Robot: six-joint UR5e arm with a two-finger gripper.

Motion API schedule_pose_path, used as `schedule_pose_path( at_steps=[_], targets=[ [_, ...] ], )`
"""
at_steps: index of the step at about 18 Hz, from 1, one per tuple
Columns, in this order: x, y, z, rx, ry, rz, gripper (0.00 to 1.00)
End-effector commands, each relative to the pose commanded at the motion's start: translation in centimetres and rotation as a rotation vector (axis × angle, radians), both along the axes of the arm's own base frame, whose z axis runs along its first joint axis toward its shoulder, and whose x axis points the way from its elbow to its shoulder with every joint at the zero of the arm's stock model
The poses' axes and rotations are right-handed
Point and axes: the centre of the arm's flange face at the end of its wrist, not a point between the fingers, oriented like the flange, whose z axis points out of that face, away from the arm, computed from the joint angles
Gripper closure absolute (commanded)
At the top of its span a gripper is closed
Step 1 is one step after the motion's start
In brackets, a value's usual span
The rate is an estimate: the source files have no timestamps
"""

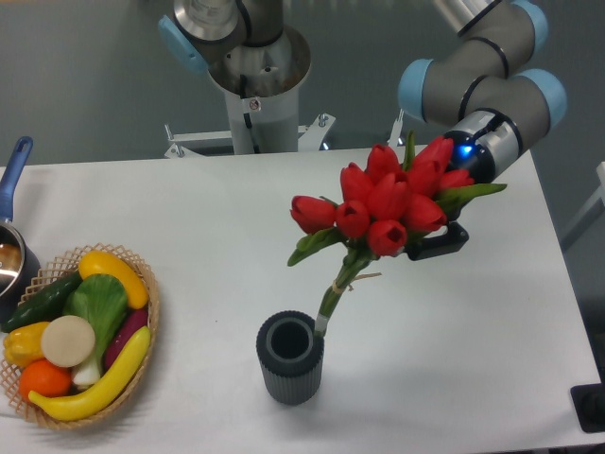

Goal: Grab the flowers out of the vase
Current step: 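Lift the gripped tulips straight up out of the grey vase, then carry the tulip bunch away from the vase toward the table edge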

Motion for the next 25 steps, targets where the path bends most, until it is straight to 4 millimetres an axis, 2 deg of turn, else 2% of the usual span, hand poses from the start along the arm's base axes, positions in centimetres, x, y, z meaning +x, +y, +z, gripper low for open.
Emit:
schedule_pose_path(
  at_steps=[4, 8, 12, 14, 19, 21, 25],
  targets=[
    [-1.5, -0.4, -0.2, -0.122, 0.082, 0.076, 0.8],
    [-5.4, -4.8, -1.3, -0.233, 0.112, 0.206, 0.8],
    [-7.9, -7.9, -2.8, -0.392, 0.145, 0.321, 0.8],
    [-8.2, -8.6, -3.6, -0.485, 0.161, 0.363, 0.8],
    [-7.8, -9.5, -3.4, -0.668, 0.225, 0.447, 0.8],
    [-7.3, -10.0, -3.9, -0.755, 0.251, 0.475, 0.74],
    [-5.9, -11.3, -6.0, -0.919, 0.277, 0.513, 0.77]
  ],
)
